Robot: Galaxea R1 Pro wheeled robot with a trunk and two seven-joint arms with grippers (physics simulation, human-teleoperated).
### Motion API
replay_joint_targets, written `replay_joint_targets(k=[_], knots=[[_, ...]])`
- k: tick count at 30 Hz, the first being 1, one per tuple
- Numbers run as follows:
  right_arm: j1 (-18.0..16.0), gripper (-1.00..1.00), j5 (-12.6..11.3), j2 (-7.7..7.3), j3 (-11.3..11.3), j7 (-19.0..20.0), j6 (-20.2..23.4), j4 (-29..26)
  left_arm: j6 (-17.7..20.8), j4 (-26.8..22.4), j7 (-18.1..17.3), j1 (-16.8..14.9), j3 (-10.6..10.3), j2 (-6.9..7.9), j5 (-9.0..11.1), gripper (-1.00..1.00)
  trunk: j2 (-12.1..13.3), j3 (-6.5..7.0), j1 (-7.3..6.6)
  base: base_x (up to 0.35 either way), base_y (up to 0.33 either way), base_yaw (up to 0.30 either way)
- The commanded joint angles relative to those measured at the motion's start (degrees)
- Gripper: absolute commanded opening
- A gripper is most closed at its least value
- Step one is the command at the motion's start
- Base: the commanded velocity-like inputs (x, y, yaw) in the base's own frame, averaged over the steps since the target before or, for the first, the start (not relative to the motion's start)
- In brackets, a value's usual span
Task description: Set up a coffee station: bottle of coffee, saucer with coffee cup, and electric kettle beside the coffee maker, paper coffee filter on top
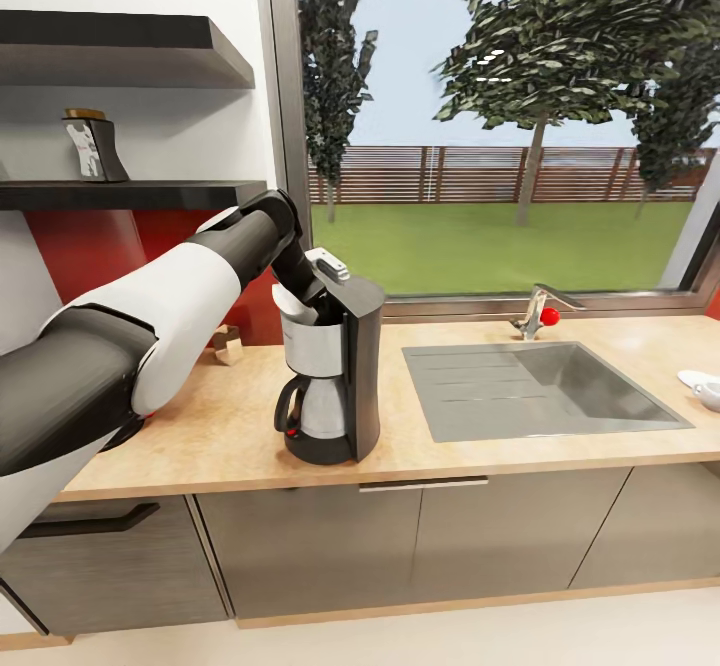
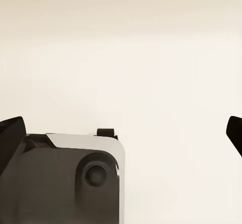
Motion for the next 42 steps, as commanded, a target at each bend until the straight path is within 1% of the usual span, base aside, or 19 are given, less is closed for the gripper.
replay_joint_targets(k=[1, 19, 25, 28, 42], knots=[[0.0, 1.0, 0.0, -0.01, 0.0, -0.1, -0.2, 0.0, 0.3, -0.1, -0.6, 0.0, 0.1, -0.01, -0.6, 1.0, -0.1, -0.14, 0.04, 0.0, 0.0, 0.0], [0.0, 1.0, 0.0, 0.06, 0.1, -0.1, -0.2, 0.0, 0.5, -0.5, -0.6, -0.1, -0.1, -0.01, -0.7, 1.0, -0.1, -0.14, 0.04, 0.0, 0.0, 0.0], [0.0, 1.0, 0.0, 0.05, 0.1, -0.1, -0.2, 0.0, 1.0, -5.9, -0.7, -0.2, -0.1, 0.02, -0.6, 1.0, -0.1, -0.14, 0.04, 0.0, 0.0, 0.0], [0.0, 1.0, 0.0, 0.02, 0.1, -0.1, -0.2, 0.0, 1.2, -7.8, -0.8, -0.2, 0.0, 0.04, -0.6, 1.0, -0.1, -0.14, 0.04, 0.0, 0.0, 0.0], [0.0, 1.0, 0.0, 0.07, 0.1, -0.1, -0.2, 0.0, 1.4, -9.2, -0.8, -0.6, 0.3, 0.07, -0.6, 1.0, -0.1, -0.14, 0.04, 0.0, 0.0, 0.0]])
